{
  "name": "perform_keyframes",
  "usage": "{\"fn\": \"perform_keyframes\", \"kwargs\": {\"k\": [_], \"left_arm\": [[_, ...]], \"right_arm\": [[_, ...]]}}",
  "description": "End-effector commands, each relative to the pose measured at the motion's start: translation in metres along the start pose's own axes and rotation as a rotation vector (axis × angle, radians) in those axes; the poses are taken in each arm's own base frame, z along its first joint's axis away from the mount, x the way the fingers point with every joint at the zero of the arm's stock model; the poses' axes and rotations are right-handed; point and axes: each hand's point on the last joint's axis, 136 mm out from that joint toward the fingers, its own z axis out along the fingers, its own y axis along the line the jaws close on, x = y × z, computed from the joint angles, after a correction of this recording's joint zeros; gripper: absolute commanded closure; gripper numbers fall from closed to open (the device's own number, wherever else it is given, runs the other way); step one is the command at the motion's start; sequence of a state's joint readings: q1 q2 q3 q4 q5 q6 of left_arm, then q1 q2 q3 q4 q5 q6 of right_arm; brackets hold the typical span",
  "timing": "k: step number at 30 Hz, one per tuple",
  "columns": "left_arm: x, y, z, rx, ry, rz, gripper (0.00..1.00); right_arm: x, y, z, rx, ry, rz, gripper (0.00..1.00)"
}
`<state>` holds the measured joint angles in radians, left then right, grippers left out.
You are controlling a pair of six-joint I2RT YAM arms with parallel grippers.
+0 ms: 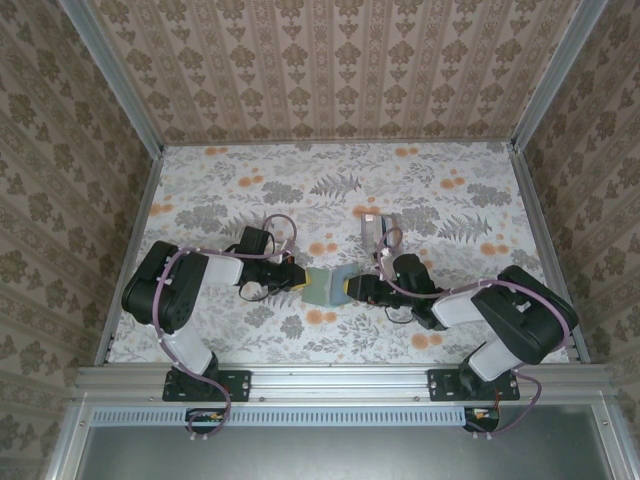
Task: Put the credit cards into the card holder
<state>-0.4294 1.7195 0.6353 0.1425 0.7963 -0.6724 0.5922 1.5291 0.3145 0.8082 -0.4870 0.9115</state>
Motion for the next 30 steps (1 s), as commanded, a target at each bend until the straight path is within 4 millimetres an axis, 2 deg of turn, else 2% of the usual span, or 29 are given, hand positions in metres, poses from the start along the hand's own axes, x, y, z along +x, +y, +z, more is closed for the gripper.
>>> {"fn": "perform_keyframes", "kwargs": {"k": [1, 6, 14, 18, 24, 30], "left_arm": [[0.0037, 0.0126, -0.0024, -0.052, -0.003, -0.025, 1.0], [0.0032, 0.0121, -0.0023, -0.048, -0.001, -0.024, 1.0], [0.0042, 0.0123, -0.0029, -0.05, -0.005, -0.02, 1.0], [0.0054, 0.0138, -0.0024, -0.051, -0.001, -0.024, 1.0], [0.0054, 0.0134, -0.0022, -0.048, -0.002, -0.022, 1.0], [0.0057, 0.0155, -0.0001, -0.047, 0.001, -0.027, 1.0]], "right_arm": [[0.0034, 0.0027, -0.0065, -0.012, 0.012, -0.02, 0.61], [0.003, 0.0017, -0.0065, -0.005, 0.009, -0.02, 0.72], [0.0054, -0.0032, -0.003, 0.005, 0.024, -0.007, 0.68], [0.004, -0.0018, -0.0026, -0.001, 0.018, -0.006, 0.78], [0.0024, 0.0012, -0.0029, -0.009, 0.014, -0.013, 0.82], [0.0014, 0.0049, -0.0034, -0.025, 0.012, -0.017, 0.83]]}}
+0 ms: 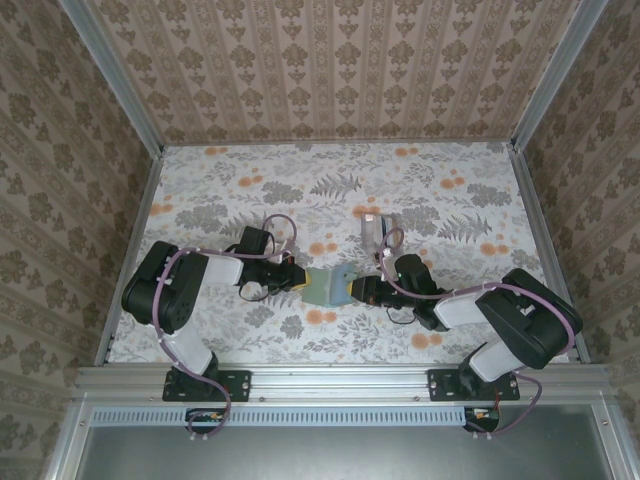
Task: Put the credit cards into the card holder
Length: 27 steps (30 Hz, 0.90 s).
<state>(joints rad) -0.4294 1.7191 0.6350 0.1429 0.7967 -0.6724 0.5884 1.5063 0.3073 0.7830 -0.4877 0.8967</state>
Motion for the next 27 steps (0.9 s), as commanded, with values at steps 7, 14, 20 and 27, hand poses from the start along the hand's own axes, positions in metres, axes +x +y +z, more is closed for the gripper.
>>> {"fn": "perform_keyframes", "kwargs": {"k": [7, 14, 20, 27], "left_arm": [[0.004, 0.015, 0.001, -0.042, -0.001, -0.027, 1.0], [0.002, 0.014, 0.003, -0.036, 0.0, -0.023, 1.0], [0.002, 0.012, 0.002, -0.032, 0.0, -0.022, 1.0], [-0.004, -0.008, -0.008, 0.014, -0.032, 0.019, 0.65]], "right_arm": [[-0.004, 0.013, 0.004, -0.062, 0.013, 0.002, 0.85], [-0.005, 0.017, 0.013, -0.102, 0.023, 0.024, 0.88], [-0.003, 0.013, 0.019, -0.103, 0.036, 0.037, 0.92], [-0.002, 0.009, 0.02, -0.092, 0.04, 0.043, 0.93]]}}
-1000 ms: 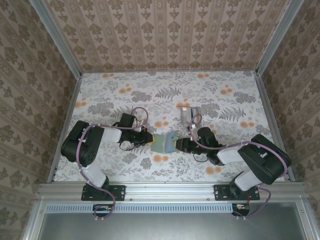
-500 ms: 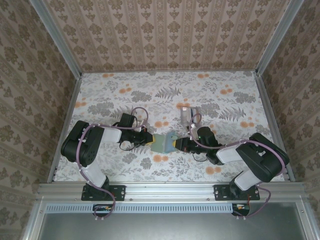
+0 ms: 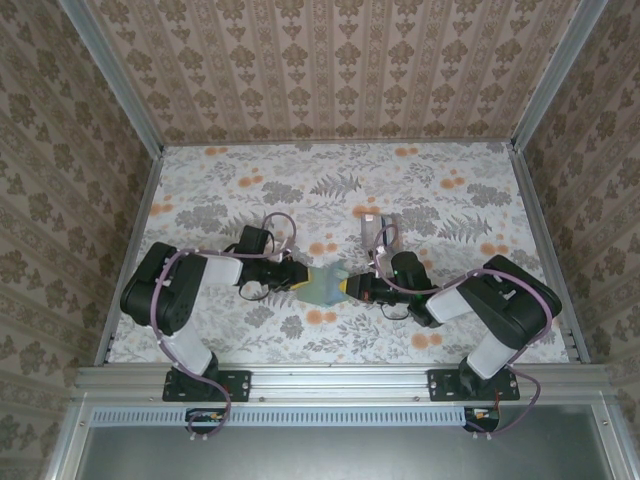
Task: Put the credit cards into the card holder
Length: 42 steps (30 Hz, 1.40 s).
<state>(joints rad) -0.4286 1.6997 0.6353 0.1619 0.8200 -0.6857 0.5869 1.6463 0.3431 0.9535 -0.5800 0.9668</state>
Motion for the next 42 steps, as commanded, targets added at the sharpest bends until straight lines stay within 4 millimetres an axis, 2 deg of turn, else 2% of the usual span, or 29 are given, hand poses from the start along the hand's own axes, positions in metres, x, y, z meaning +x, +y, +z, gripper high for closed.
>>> {"fn": "perform_keyframes", "kwargs": {"k": [1, 6, 10, 13, 17, 19, 23, 26, 28, 30, 31, 32, 36, 42], "left_arm": [[-0.003, -0.003, -0.008, -0.008, -0.032, 0.018, 0.58], [-0.005, -0.032, -0.019, 0.042, -0.039, 0.1, 0.47], [0.0, -0.033, -0.017, 0.004, -0.002, 0.128, 0.44], [0.003, -0.03, -0.011, -0.018, 0.016, 0.13, 0.49], [0.009, -0.03, -0.005, -0.028, 0.032, 0.134, 0.6], [0.01, -0.029, -0.004, -0.043, 0.036, 0.137, 0.65], [0.012, -0.018, -0.004, -0.155, 0.055, 0.154, 0.66], [0.013, -0.02, -0.001, -0.158, 0.078, 0.167, 0.76], [0.014, -0.018, 0.001, -0.159, 0.09, 0.154, 0.81], [0.013, -0.012, 0.0, -0.198, 0.091, 0.137, 0.81], [0.013, -0.01, 0.0, -0.201, 0.093, 0.13, 0.78], [0.011, -0.009, 0.001, -0.199, 0.089, 0.128, 0.73], [0.01, -0.009, 0.001, -0.17, 0.083, 0.103, 0.69], [0.01, -0.009, -0.003, -0.128, 0.056, 0.071, 0.56]], "right_arm": [[-0.002, -0.002, 0.004, 0.008, 0.0, 0.007, 0.93], [0.001, -0.004, 0.005, 0.01, 0.006, 0.011, 0.95], [-0.002, 0.001, 0.005, -0.004, -0.002, 0.007, 0.97], [-0.004, 0.006, 0.004, -0.005, -0.009, -0.004, 0.97], [-0.01, 0.012, 0.001, 0.008, -0.028, -0.006, 0.97], [-0.01, 0.012, 0.0, 0.042, -0.017, -0.016, 0.98], [-0.012, 0.014, -0.002, 0.132, -0.001, -0.033, 0.99], [-0.014, 0.02, -0.005, 0.193, 0.002, -0.059, 0.99], [-0.015, 0.014, -0.01, 0.291, 0.003, -0.067, 1.0], [-0.015, 0.004, -0.014, 0.395, 0.017, -0.071, 1.0], [-0.018, 0.011, -0.019, 0.41, 0.005, -0.089, 1.0], [-0.018, 0.01, -0.022, 0.442, 0.008, -0.093, 1.0], [-0.017, -0.005, -0.035, 0.583, 0.021, -0.086, 1.0], [-0.02, -0.004, -0.043, 0.706, 0.031, -0.131, 1.0]]}}
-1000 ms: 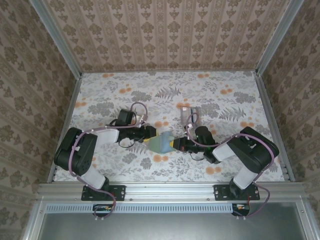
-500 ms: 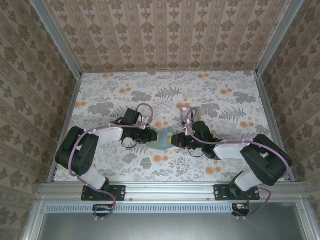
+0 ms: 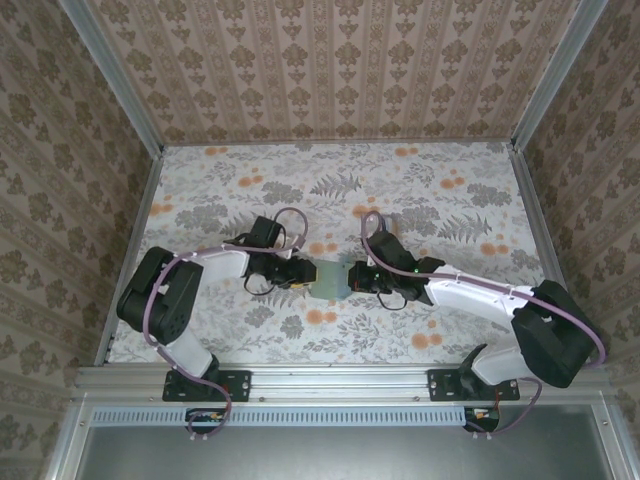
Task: Put the credit cards into the card holder
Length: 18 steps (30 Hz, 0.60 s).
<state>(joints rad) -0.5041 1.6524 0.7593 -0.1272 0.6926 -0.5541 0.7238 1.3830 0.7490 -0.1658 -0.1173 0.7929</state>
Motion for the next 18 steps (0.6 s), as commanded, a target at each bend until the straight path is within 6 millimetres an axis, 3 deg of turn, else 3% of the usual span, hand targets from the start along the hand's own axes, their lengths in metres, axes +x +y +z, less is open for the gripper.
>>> {"fn": "perform_keyframes", "kwargs": {"k": [1, 6, 11, 18], "left_arm": [[0.002, 0.001, -0.004, 0.03, -0.013, -0.033, 0.55], [-0.002, -0.001, -0.008, 0.062, -0.06, -0.044, 0.52], [0.0, -0.015, -0.001, 0.122, -0.051, -0.022, 0.55], [-0.006, -0.021, -0.004, 0.132, -0.07, 0.004, 0.52]], "right_arm": [[0.006, -0.022, 0.0, 0.152, 0.022, -0.025, 1.0], [0.01, -0.016, 0.01, 0.118, 0.037, -0.019, 1.0], [0.018, -0.008, 0.026, 0.045, 0.071, 0.016, 1.0], [0.018, -0.01, 0.026, 0.042, 0.061, 0.021, 1.0]]}}
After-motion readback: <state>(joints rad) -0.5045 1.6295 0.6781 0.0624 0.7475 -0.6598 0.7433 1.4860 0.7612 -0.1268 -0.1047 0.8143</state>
